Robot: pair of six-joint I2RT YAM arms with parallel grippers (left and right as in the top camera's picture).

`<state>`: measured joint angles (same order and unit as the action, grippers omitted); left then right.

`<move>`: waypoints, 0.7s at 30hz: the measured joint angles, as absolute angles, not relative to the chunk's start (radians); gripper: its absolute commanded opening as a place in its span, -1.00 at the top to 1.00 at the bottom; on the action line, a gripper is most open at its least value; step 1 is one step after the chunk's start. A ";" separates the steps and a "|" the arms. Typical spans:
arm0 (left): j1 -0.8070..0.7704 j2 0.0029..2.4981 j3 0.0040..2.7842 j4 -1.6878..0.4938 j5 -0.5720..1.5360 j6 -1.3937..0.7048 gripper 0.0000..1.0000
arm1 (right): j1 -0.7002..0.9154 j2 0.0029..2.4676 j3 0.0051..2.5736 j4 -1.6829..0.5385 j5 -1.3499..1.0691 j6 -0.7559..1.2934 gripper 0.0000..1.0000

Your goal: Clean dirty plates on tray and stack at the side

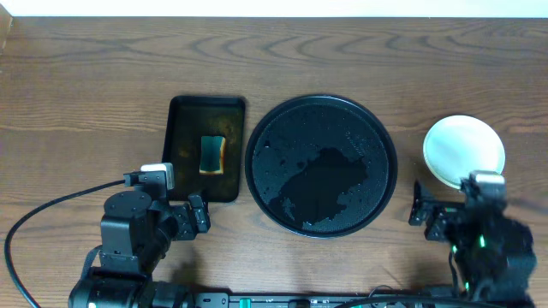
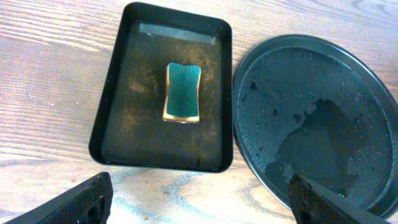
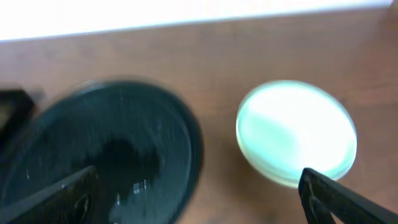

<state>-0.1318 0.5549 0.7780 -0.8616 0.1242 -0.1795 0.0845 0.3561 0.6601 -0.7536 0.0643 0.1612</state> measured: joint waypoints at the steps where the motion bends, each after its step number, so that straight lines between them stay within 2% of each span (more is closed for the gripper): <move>1: -0.132 0.555 0.778 -0.862 0.124 -0.179 -0.80 | 0.084 0.314 0.634 -0.727 0.064 0.157 -0.98; 9: -0.132 0.556 0.776 -0.862 0.124 -0.179 -0.80 | 0.084 0.035 0.341 -0.426 0.039 0.147 -0.99; 17: -0.132 0.556 0.776 -0.862 0.124 -0.179 -0.80 | 0.084 0.013 0.157 -0.044 0.034 0.121 -0.98; 21: -0.132 0.556 0.776 -0.862 0.124 -0.179 -0.80 | 0.084 0.011 0.076 0.056 0.034 0.094 -0.98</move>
